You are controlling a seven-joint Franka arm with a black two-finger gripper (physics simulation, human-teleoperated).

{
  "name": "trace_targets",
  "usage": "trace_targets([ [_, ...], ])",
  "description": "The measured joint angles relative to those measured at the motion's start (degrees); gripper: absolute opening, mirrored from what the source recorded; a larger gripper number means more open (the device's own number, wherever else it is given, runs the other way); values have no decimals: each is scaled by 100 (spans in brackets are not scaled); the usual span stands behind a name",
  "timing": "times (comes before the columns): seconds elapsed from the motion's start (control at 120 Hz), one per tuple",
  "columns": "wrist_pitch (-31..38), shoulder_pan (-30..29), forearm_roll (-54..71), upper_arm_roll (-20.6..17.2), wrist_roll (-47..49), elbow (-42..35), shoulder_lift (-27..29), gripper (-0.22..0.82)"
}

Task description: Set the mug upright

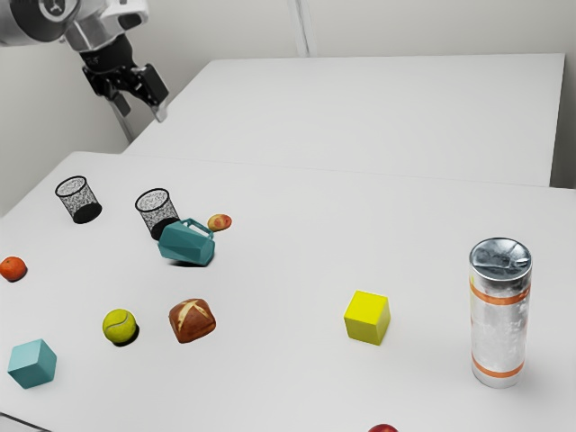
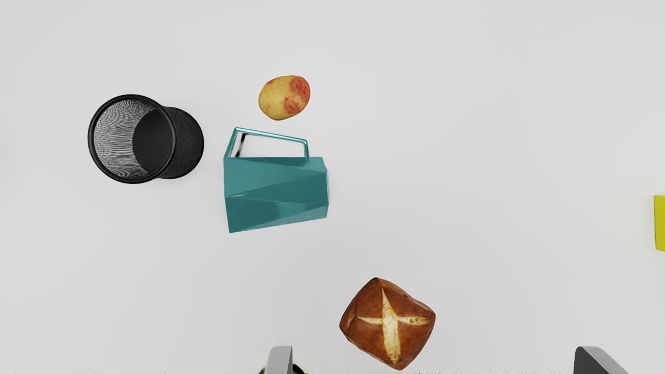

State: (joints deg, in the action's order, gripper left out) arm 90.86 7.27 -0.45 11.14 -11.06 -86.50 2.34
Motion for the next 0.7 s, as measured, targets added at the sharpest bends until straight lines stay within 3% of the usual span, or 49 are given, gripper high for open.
trace_targets([
  [0.142,4,-178,-127,95,47,-94,-4,59],
  [0.283,9,-259,-949,488,-101,-513,-163,59],
  [0.433,67,-932,-2134,614,-783,-1393,-608,59],
  [0.567,405,-2266,-2976,834,-1603,-1813,-1060,59],
  [0.7,780,-2319,-3738,861,-2410,-1817,-1809,59],
])
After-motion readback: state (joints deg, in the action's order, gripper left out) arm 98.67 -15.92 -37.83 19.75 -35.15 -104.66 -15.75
